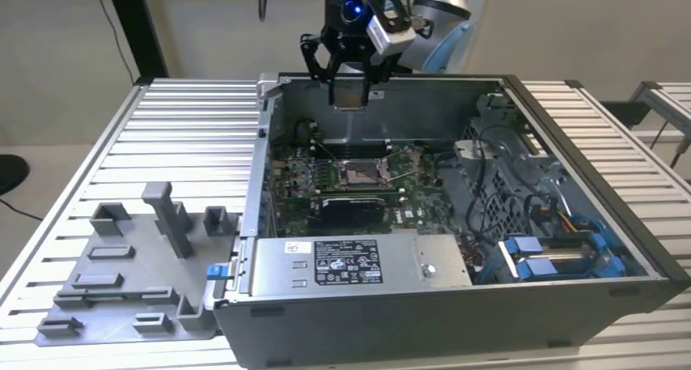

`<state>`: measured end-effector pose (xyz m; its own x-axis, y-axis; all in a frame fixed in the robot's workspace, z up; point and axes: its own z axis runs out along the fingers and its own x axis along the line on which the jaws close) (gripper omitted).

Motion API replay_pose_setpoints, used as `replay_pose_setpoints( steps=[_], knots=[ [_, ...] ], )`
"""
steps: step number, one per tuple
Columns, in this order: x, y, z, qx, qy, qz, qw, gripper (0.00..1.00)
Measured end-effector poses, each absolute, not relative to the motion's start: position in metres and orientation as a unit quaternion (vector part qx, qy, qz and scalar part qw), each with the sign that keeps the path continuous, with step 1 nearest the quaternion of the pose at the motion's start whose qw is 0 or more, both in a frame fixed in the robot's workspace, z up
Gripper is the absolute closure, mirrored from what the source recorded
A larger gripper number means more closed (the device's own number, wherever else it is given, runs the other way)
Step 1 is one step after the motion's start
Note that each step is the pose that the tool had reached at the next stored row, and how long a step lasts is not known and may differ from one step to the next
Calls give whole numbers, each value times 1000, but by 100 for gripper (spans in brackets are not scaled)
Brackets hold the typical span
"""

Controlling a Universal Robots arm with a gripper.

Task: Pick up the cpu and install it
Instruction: 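Place the cpu into insertion slot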

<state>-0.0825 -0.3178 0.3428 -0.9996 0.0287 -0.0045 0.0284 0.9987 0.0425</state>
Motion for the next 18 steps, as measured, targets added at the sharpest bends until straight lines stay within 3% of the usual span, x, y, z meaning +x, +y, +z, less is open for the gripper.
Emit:
replay_pose_setpoints(
  steps=[18],
  knots=[
    [-83, -318, 310, 14, 1000, 21, 3, 100]
  ],
)
